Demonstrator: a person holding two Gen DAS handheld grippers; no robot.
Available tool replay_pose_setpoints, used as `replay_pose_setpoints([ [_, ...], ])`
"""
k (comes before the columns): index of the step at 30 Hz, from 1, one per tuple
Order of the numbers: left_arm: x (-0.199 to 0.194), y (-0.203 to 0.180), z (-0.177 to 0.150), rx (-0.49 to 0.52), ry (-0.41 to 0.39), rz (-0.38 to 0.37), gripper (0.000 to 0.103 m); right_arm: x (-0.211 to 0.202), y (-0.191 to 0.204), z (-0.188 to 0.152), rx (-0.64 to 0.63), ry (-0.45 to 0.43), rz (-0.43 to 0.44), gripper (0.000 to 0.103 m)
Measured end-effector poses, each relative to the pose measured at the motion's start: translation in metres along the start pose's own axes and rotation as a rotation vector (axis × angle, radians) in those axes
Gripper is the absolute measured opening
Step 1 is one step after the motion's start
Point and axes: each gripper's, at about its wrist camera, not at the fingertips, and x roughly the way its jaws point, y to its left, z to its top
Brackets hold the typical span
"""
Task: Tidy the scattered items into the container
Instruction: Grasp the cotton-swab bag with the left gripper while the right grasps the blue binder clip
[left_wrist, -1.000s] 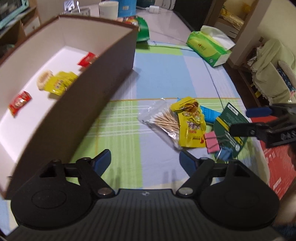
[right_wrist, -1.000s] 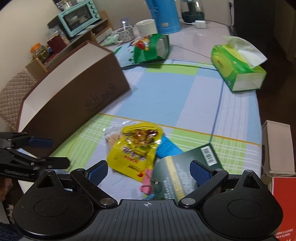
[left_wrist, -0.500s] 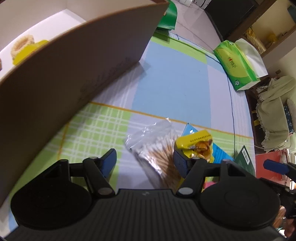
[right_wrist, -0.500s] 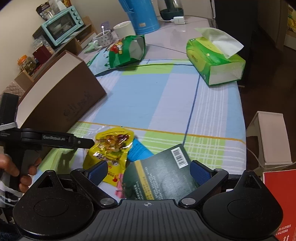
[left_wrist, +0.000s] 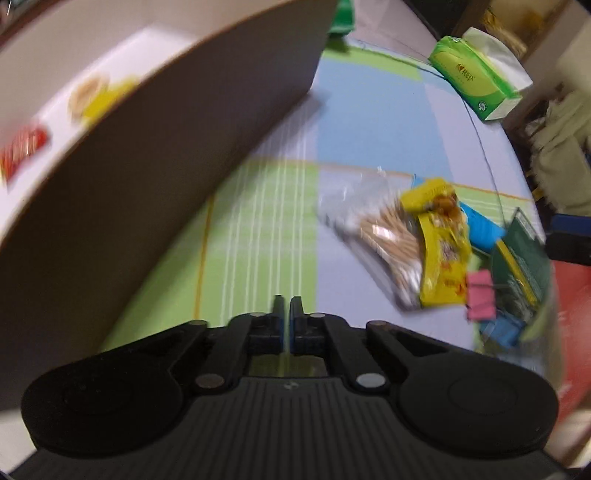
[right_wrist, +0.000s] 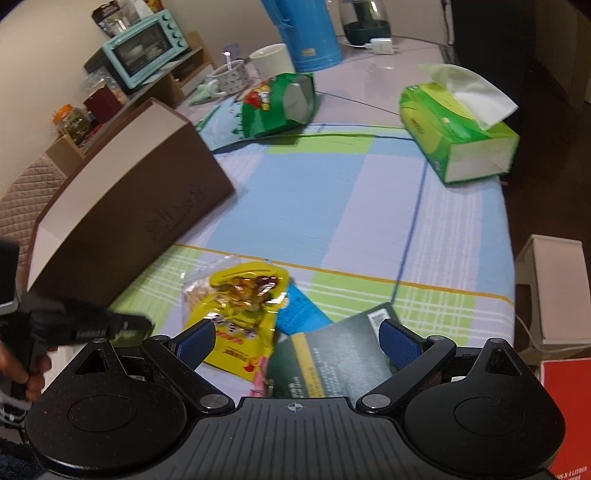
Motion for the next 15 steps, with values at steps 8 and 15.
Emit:
replay_pose_setpoints([
  [8,0.006,-0.010,0.028,-0.142,-0.057,-0.137,0.043,-0.002,0.004,0.001,-0.005,-0.009,-0.010,0.097],
  [15,0.030,-0.024,0.046,-0.150,-0.050,-0.168,0.025,-0.011,-0.014,-0.009,0.060,-0.010,-0.057,0.098],
])
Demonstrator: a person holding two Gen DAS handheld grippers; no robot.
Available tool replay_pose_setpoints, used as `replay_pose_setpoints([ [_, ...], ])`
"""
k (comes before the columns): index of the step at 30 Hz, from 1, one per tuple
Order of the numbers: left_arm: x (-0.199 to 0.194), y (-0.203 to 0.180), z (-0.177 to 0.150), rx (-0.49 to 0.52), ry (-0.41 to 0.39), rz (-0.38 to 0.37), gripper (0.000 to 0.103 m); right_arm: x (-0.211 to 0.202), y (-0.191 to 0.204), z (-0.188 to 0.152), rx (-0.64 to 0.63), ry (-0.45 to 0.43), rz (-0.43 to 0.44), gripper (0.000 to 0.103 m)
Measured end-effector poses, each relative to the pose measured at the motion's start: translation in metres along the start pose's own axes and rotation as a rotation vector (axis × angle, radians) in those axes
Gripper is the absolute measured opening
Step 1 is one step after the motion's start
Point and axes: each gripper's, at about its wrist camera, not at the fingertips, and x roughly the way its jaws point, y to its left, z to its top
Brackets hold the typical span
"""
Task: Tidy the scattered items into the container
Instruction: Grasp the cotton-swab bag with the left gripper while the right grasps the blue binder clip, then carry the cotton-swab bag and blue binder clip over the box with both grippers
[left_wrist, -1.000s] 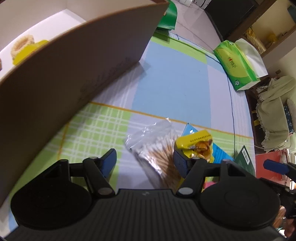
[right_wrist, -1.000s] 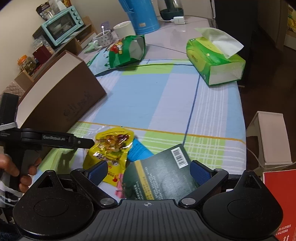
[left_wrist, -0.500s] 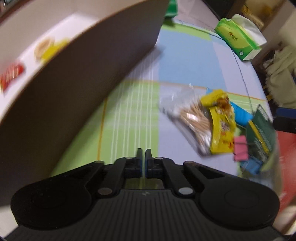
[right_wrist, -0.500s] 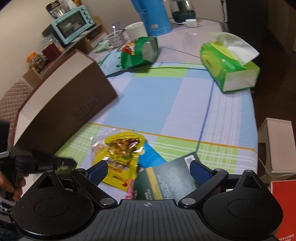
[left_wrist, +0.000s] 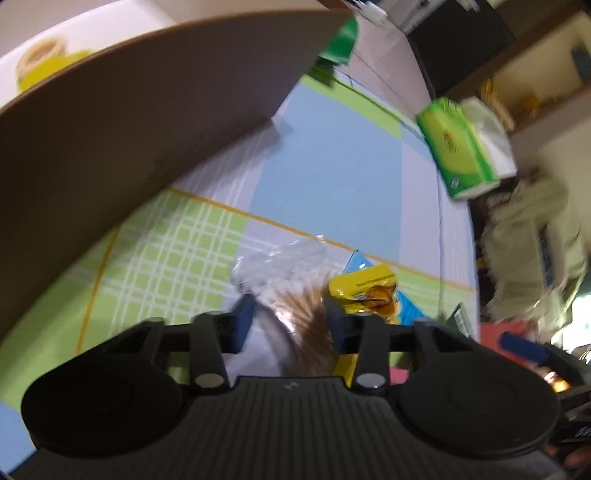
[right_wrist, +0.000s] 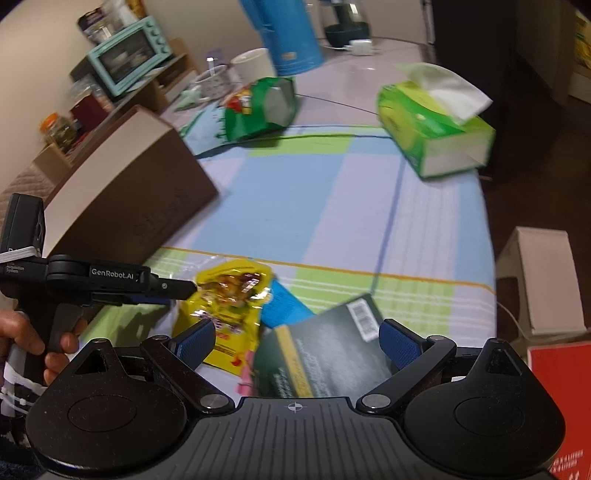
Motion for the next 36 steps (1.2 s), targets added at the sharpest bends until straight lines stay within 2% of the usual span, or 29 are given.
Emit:
replay_pose_setpoints([
  [3,-0.003,-0.002,-0.004,0.056,-0.002,-0.007,0.018,-0.002,-0.004,-0.004,0.007,0.007,-0.010,0.098],
  [6,-0.015,0.001,-0.012,0.106,-0.004,0.022,0.011,-0.002,-0.002,-0.008,-0.019,0.024,-0.009,0.097],
  [9,-0.035,0.011,-0.023,0.136,-0.007,0.073,0.009,-0.003,0.009,-0.016,-0.074,0.047,0.019,0.097],
  [11,-0.046,0.017,-0.031,0.155,-0.006,0.105,0.004,-0.004,0.020,-0.023,-0.115,0.067,0.055,0.097],
  [13,-0.054,0.023,-0.039,0.168,0.001,0.130,0.004,-0.002,0.030,-0.030,-0.139,0.096,0.091,0.097],
  [15,-0.054,0.030,-0.044,0.140,0.018,0.116,0.009,0.003,0.038,-0.037,-0.144,0.128,0.121,0.097],
  [16,-0.054,0.033,-0.046,0.116,0.011,0.120,0.018,0.006,0.040,-0.040,-0.133,0.138,0.136,0.092],
  [17,-0.054,0.037,-0.047,0.094,0.005,0.123,0.029,0.009,0.039,-0.042,-0.103,0.153,0.152,0.070],
  [18,-0.053,0.039,-0.047,0.075,-0.003,0.123,0.034,0.013,0.038,-0.044,-0.064,0.172,0.168,0.061],
  [20,-0.049,0.042,-0.044,0.047,-0.014,0.107,0.041,0.021,0.034,-0.047,0.004,0.187,0.169,0.060],
  [22,-0.044,0.045,-0.042,0.023,-0.022,0.086,0.043,0.026,0.033,-0.050,0.039,0.176,0.143,0.060],
  [25,-0.040,0.038,-0.042,0.097,-0.040,0.095,0.036,0.036,0.035,-0.055,0.067,0.168,0.087,0.060],
  [26,-0.040,0.035,-0.043,0.124,-0.040,0.083,0.023,0.039,0.037,-0.058,0.065,0.171,0.065,0.059],
  [27,-0.040,0.034,-0.044,0.136,-0.036,0.059,0.017,0.042,0.039,-0.062,0.054,0.177,0.051,0.053],
  [28,-0.041,0.033,-0.046,0.151,-0.027,0.050,0.016,0.042,0.041,-0.065,0.033,0.176,0.040,0.044],
  [32,-0.048,0.031,-0.059,0.219,-0.001,0.062,0.013,0.034,0.045,-0.076,0.005,0.176,0.032,0.043],
  [36,-0.062,0.041,-0.074,0.215,0.041,0.048,0.012,0.023,0.044,-0.086,0.012,0.185,0.052,0.043],
])
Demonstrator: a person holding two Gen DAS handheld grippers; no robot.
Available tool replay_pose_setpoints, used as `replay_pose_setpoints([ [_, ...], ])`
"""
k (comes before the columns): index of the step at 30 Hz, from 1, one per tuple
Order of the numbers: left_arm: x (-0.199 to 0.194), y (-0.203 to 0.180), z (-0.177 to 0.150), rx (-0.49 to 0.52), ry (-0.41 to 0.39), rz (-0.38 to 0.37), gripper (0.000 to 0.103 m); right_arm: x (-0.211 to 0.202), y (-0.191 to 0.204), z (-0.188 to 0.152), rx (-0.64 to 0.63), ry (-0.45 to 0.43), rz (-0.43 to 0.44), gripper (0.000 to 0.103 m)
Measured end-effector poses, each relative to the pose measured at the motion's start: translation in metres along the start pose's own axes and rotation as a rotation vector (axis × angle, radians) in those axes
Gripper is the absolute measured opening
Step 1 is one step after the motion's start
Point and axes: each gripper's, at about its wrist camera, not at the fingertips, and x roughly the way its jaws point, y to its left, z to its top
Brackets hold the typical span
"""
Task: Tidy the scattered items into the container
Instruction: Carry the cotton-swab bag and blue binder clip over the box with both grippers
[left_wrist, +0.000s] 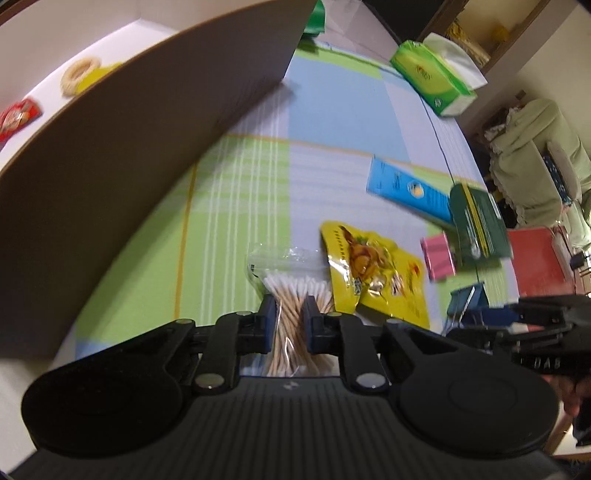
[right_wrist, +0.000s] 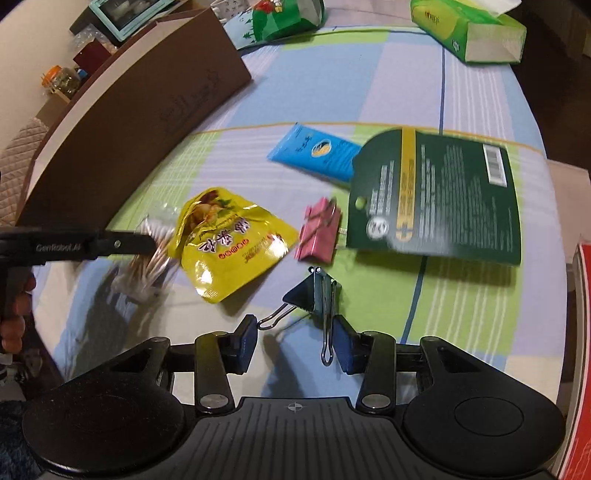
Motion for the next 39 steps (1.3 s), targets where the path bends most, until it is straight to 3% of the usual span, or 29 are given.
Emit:
replay_pose_setpoints([
  [3,-0.010,0.005,-0.010,-0.015,0.021,0.007,0.019,-0.005,0.001,-0.006,0.002,-0.002,-0.003,0.043],
  [5,-0.012,0.007,-0.014,-0.026,0.043,0.007,0.066,-0.006,0.002,-0.009,0.004,0.000,-0.012,0.043],
  [7,-0.011,0.008,-0.016,-0.048,0.038,0.015,0.078,-0.004,0.001,-0.012,0.012,0.003,-0.007,0.043],
  [10,0.000,0.002,-0.015,-0.041,0.050,0.007,0.078,-0.001,0.003,-0.014,0.022,-0.006,-0.017,0.043],
  [12,0.007,-0.011,-0.015,0.033,0.023,0.049,0.074,0.001,0.005,-0.015,0.019,-0.015,-0.021,0.043],
  [13,0.010,-0.020,-0.017,0.101,0.016,0.089,0.065,0.002,0.006,-0.016,0.012,-0.019,-0.026,0.043],
  [14,0.010,-0.029,-0.020,0.179,0.008,0.122,0.044,0.003,0.008,-0.016,0.001,-0.023,-0.033,0.043],
  [15,0.011,-0.035,-0.022,0.245,0.003,0.145,0.032,0.004,0.010,-0.016,-0.015,-0.026,-0.040,0.043],
  [17,0.006,-0.033,-0.027,0.264,0.016,0.121,0.022,0.005,0.015,-0.018,-0.054,-0.029,-0.057,0.043],
  [20,-0.006,-0.028,-0.035,0.294,0.034,0.130,0.020,0.006,0.020,-0.021,-0.093,-0.012,-0.066,0.043],
  [24,-0.033,-0.026,-0.046,0.349,0.022,0.147,0.020,0.003,0.021,-0.021,-0.087,0.008,-0.015,0.043],
  [35,-0.109,-0.020,-0.028,0.341,-0.105,0.138,0.020,-0.035,0.054,0.018,-0.203,-0.071,0.052,0.043],
  [39,-0.140,-0.009,-0.018,0.377,-0.151,0.176,0.020,-0.049,0.070,0.040,-0.276,-0.103,0.066,0.043],
])
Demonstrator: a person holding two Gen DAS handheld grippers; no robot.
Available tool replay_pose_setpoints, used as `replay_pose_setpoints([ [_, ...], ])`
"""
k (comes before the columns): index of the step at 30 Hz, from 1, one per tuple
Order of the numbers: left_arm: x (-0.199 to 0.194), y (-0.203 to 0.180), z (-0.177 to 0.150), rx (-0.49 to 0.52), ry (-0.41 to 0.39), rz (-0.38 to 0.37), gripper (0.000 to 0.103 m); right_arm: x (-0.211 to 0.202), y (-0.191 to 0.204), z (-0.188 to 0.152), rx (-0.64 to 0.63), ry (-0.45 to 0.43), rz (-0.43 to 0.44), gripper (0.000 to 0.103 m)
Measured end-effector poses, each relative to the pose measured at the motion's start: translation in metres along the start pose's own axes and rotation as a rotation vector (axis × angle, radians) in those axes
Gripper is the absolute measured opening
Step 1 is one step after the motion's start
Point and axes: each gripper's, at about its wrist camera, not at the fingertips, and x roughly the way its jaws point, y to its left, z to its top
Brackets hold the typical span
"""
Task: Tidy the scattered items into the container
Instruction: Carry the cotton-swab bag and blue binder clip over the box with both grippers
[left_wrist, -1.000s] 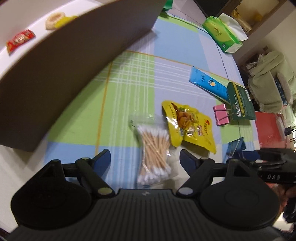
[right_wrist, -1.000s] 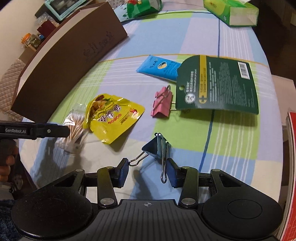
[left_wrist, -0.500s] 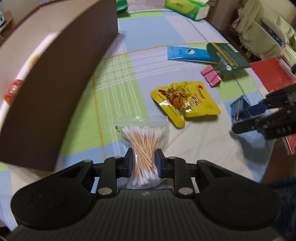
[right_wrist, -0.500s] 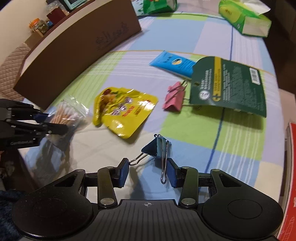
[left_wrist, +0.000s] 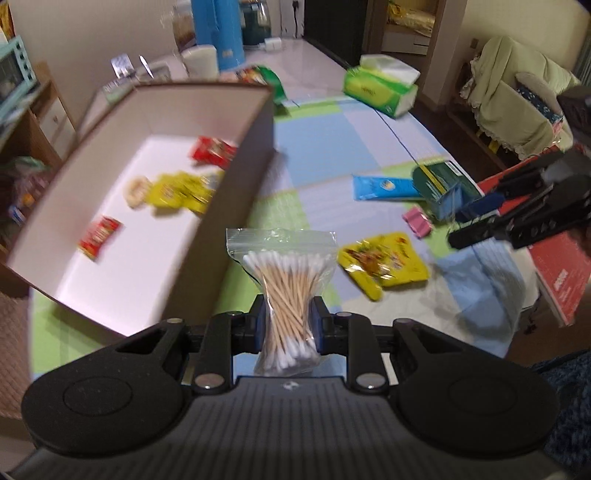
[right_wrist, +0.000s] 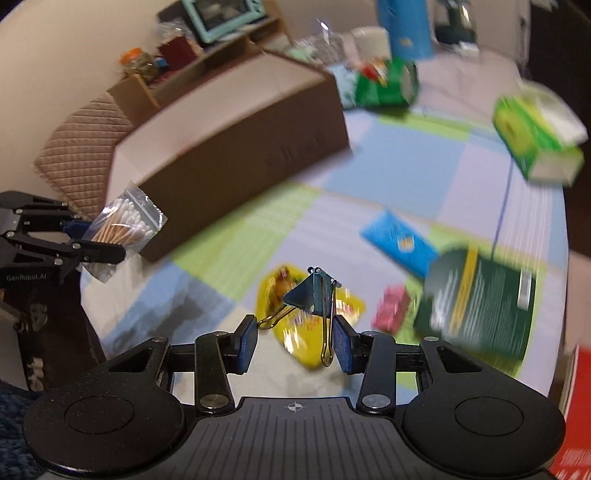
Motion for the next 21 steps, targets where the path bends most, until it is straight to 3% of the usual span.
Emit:
replay_pose_setpoints([
  [9,-0.032,0.063,0.017,0.046,-0.028,0.125,0.020,-0.017,0.024,0.062,-0.134,-0.078,0.009,0.043],
  [21,-0.020,0.120,0.035,0.133,-0.005,0.157,0.020,0.000,0.075,0.141,-0.244,-0.144,0.088,0.043],
])
